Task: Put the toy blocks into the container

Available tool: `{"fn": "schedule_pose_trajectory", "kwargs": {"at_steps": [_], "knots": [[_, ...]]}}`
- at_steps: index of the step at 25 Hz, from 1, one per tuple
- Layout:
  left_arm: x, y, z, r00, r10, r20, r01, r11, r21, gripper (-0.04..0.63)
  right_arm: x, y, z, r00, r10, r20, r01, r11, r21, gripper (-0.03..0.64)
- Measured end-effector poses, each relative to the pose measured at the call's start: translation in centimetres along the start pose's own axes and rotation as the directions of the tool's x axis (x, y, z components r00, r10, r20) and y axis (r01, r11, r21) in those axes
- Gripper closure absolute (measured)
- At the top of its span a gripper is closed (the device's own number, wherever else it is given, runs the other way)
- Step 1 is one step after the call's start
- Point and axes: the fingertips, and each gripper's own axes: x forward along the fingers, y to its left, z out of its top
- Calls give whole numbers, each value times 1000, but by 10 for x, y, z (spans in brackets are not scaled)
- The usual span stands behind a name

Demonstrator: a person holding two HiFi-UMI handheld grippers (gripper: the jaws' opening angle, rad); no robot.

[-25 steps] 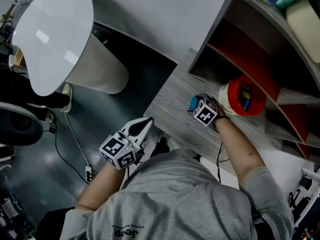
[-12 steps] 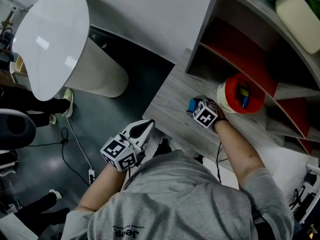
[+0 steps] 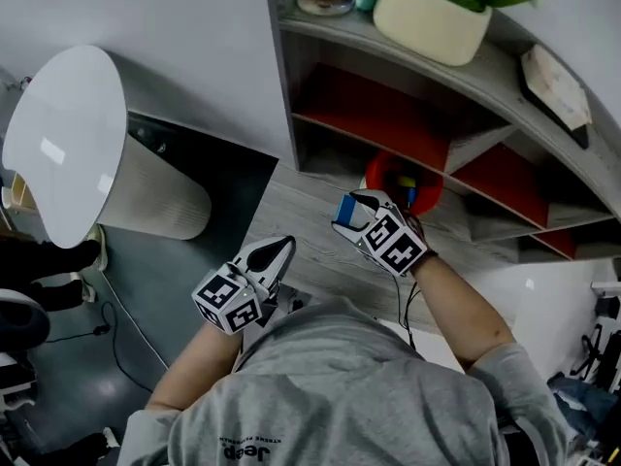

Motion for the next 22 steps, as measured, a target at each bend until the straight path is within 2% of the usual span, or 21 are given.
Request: {"fn": "schedule_pose_trajectory", "kwargs": {"at_steps": [5, 9, 13, 19, 22], "knots": [[47, -40, 24, 996, -94, 3, 94, 993, 65, 566, -62, -55, -20, 989, -145, 5, 145, 986, 81, 310], [67, -60, 34, 992, -125, -3, 125, 988, 91, 565, -86, -88, -54, 975, -220, -32, 222, 957, 185, 310], [75, -70, 38, 992, -128, -11, 129, 986, 104, 565, -92, -104, -74, 968, -244, -55, 250, 936, 249, 310], [76, -72, 37, 993, -115, -21, 117, 987, 109, 565, -90, -118, -78, 955, -294, -40, 293, 916, 274, 307], [73, -69, 39, 994, -106, -15, 107, 988, 109, 566, -87, -119, -77, 957, -289, -19, 280, 906, 319, 238]]}}
